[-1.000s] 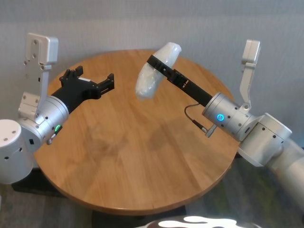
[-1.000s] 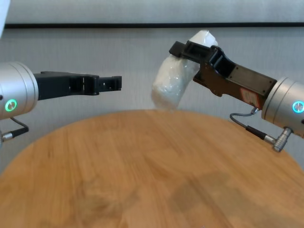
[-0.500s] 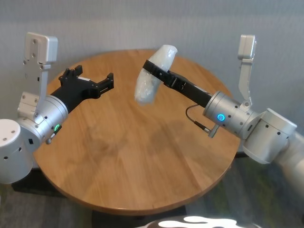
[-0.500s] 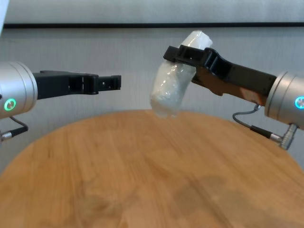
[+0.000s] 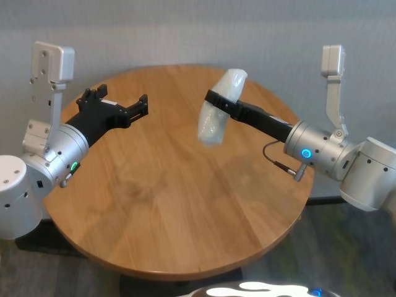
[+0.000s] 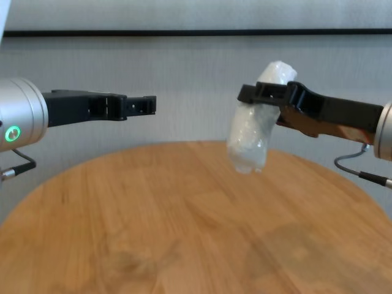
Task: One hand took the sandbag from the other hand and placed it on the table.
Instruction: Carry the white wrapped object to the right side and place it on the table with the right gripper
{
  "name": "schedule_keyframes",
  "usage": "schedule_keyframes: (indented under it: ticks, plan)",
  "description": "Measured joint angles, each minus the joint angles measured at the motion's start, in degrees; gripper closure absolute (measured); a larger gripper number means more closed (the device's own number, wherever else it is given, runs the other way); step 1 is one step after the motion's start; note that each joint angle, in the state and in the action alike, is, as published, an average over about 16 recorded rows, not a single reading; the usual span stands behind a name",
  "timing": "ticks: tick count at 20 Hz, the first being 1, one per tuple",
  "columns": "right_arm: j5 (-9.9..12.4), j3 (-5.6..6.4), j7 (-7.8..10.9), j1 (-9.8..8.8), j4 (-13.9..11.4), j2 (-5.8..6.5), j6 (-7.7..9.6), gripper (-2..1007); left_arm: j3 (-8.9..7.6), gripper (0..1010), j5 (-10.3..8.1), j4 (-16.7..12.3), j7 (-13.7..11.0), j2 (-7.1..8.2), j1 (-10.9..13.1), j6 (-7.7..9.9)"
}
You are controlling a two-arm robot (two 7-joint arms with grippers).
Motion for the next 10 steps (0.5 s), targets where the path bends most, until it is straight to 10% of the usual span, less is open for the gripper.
schedule_keyframes:
  ticks: [10]
  plan:
    - [-1.2, -0.33, -3.74, 0.8, 0.51, 2.57, 3.89, 532, 0.03, 10, -0.04, -0.05, 0.0, 0.04, -0.02, -0.07]
